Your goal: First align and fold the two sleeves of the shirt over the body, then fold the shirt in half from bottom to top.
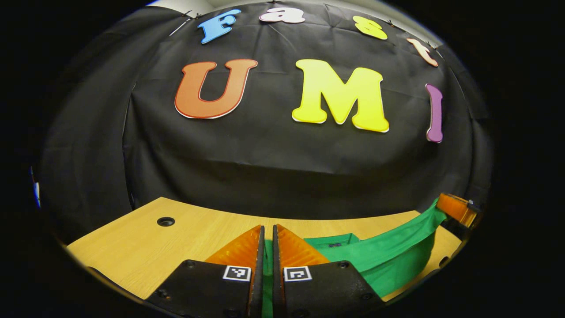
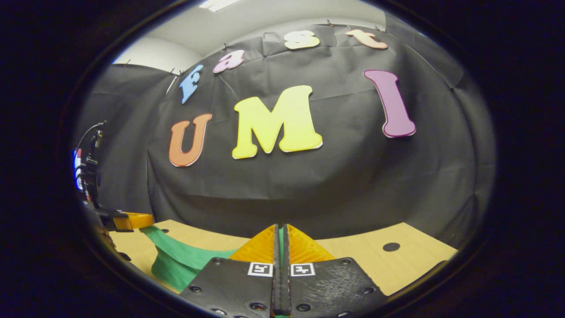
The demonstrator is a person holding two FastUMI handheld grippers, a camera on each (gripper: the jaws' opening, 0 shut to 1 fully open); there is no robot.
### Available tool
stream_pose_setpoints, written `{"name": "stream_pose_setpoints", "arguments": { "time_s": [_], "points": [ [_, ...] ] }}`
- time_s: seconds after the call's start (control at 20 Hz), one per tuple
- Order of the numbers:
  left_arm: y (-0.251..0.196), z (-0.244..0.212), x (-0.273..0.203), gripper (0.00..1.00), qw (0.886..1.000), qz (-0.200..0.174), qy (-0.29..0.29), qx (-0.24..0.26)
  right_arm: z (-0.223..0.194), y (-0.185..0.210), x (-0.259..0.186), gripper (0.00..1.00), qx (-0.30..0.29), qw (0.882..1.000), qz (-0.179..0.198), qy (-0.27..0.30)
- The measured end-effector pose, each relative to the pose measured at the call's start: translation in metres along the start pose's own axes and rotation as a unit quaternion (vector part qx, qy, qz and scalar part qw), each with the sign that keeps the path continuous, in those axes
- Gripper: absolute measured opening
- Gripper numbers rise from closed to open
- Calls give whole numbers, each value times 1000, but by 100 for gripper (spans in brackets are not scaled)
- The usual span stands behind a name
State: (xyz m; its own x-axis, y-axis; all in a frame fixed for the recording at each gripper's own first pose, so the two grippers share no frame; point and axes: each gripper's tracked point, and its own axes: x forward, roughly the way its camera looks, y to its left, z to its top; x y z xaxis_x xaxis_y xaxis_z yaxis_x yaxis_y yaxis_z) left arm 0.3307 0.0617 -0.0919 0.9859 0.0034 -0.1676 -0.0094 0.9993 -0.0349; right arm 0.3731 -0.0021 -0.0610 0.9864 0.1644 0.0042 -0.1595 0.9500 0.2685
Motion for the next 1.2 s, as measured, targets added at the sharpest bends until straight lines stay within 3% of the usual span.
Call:
{"name": "stream_pose_setpoints", "arguments": {
  "time_s": [0.3, 0.55, 0.65, 0.7, 0.8, 0.85, 0.9, 0.95, 1.15, 1.2],
  "points": [
    [-6, -8, 74, 10, 999, -19, 6, -36, -53, -27, 83, 0, -13, 998, -33, 46],
    [-8, -14, 102, 9, 1000, -20, 5, 6, -95, -47, 106, 0, -55, 993, -60, 83],
    [-12, -27, 105, 9, 999, -25, 19, -8, -103, -53, 106, 3, -55, 992, -71, 93],
    [-11, -30, 104, 9, 999, -25, 20, -24, -104, -53, 104, 9, -50, 992, -70, 93],
    [-13, -37, 104, 13, 998, -28, 23, -53, -100, -51, 103, 53, -30, 994, -62, 85],
    [-12, -39, 103, 31, 998, -22, 20, -57, -98, -53, 102, 75, -27, 994, -64, 79],
    [-11, -42, 103, 39, 998, -15, 19, -56, -100, -56, 99, 97, -25, 995, -66, 76],
    [-12, -47, 101, 55, 998, -16, 19, -56, -100, -58, 96, 96, -25, 995, -69, 72],
    [-15, -58, 84, 100, 1000, -17, 9, -17, -87, -62, 82, 97, -17, 997, -72, 36],
    [-13, -59, 76, 100, 1000, -5, -2, -4, -81, -63, 77, 98, -6, 997, -72, 21]
  ]
}}
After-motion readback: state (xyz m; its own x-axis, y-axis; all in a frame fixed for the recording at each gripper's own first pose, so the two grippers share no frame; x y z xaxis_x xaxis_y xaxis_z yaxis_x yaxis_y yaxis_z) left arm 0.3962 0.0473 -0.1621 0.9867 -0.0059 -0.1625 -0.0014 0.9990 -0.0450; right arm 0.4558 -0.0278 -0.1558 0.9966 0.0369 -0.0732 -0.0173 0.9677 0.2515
